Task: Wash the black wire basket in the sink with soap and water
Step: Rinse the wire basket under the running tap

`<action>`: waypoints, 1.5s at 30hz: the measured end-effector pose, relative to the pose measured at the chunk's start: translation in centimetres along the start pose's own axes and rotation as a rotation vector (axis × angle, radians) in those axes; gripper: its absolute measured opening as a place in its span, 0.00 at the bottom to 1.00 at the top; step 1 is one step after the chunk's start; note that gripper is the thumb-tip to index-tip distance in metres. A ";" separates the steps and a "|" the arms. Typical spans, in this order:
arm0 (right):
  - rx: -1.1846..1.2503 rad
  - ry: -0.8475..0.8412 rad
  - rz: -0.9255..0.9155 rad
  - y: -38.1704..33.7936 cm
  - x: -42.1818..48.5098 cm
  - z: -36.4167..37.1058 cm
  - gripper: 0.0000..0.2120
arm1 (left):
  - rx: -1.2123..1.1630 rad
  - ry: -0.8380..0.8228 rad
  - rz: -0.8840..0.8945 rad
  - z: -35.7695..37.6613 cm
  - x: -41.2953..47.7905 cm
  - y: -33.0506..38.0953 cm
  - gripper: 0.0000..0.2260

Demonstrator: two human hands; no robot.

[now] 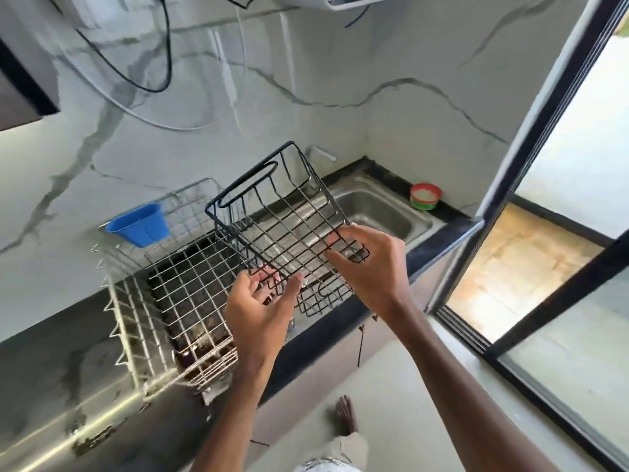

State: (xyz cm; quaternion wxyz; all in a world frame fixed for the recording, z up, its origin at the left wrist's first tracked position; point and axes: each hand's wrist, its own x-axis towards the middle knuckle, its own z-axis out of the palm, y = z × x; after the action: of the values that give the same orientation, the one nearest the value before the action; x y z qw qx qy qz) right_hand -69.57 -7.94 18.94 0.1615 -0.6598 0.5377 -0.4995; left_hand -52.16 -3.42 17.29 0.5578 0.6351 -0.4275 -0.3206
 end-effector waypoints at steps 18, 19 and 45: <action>-0.016 -0.102 0.090 15.8 20.1 -0.6 0.13 | 0.018 -0.027 -0.086 19.8 16.8 -1.7 0.32; -0.003 -0.115 0.084 16.6 20.5 -0.1 0.11 | 0.050 -0.012 -0.089 20.1 17.3 -2.0 0.33; 0.048 -1.034 -0.011 32.9 27.9 9.5 0.06 | 0.355 0.407 -0.437 30.3 19.0 -8.6 0.32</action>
State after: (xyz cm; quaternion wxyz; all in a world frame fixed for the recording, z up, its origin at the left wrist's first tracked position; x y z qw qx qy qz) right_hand -81.86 -47.45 3.54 0.4185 -0.8194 0.3726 -0.1212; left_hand -69.19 -33.55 4.96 0.4304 0.8497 -0.2107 -0.2197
